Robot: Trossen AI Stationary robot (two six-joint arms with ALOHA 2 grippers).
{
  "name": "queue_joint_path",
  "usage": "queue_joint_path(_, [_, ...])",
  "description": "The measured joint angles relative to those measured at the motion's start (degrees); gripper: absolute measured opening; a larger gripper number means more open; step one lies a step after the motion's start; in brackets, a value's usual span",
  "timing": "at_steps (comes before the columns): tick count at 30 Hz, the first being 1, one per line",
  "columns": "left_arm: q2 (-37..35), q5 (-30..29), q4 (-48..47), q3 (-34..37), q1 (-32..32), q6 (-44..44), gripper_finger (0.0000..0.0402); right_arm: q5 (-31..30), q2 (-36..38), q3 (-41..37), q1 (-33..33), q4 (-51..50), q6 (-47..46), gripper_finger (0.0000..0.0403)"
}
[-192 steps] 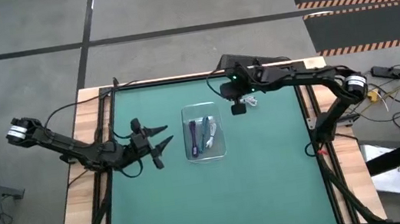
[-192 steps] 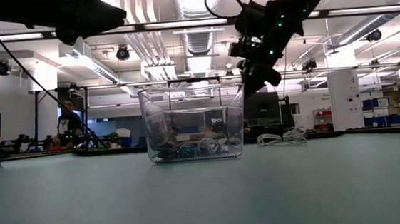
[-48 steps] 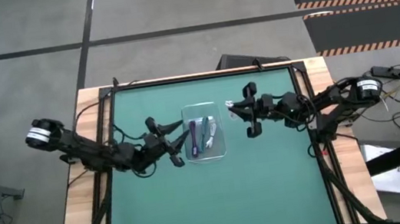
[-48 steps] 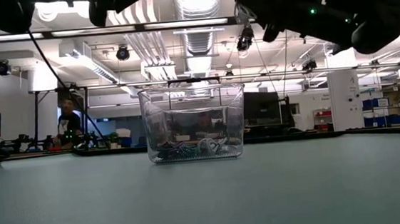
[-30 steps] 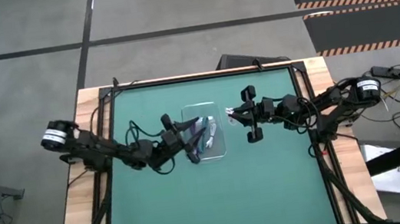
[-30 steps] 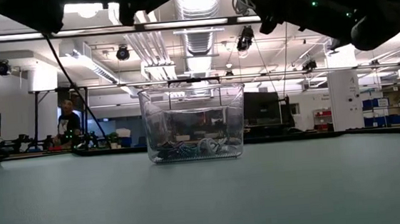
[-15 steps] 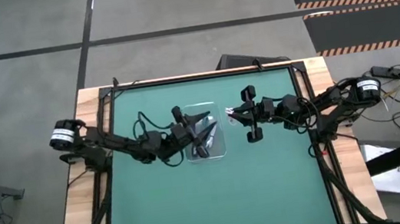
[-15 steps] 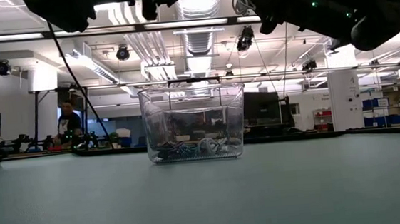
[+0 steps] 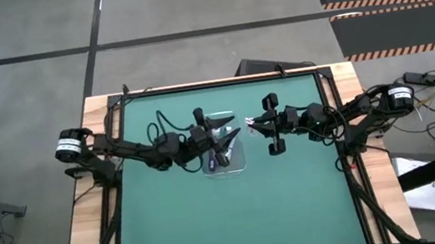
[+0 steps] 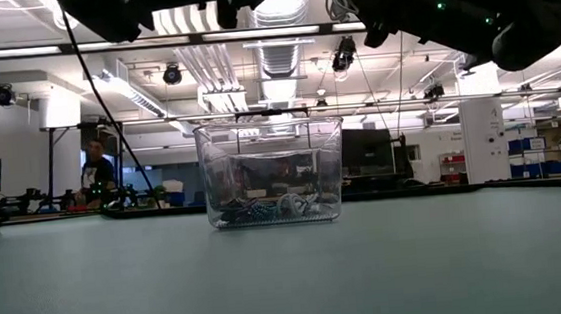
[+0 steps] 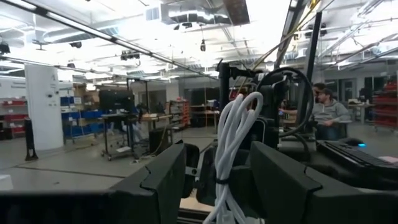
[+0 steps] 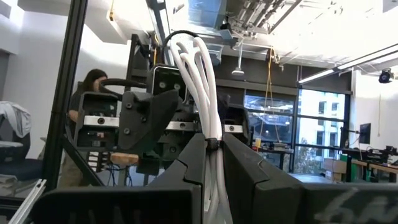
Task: Pick and place USB-C Cables
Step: Put the white charger cable into the transparent bin
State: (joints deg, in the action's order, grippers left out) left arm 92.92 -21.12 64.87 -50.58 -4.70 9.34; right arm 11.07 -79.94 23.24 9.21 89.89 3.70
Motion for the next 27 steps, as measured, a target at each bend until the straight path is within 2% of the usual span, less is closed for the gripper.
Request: queue_joint_path(27, [0.0, 1.4, -1.4, -0.8, 0.1, -0.2, 0.0164, 0.0, 0.0, 0.0, 0.0, 0.0, 0.3, 0.0023])
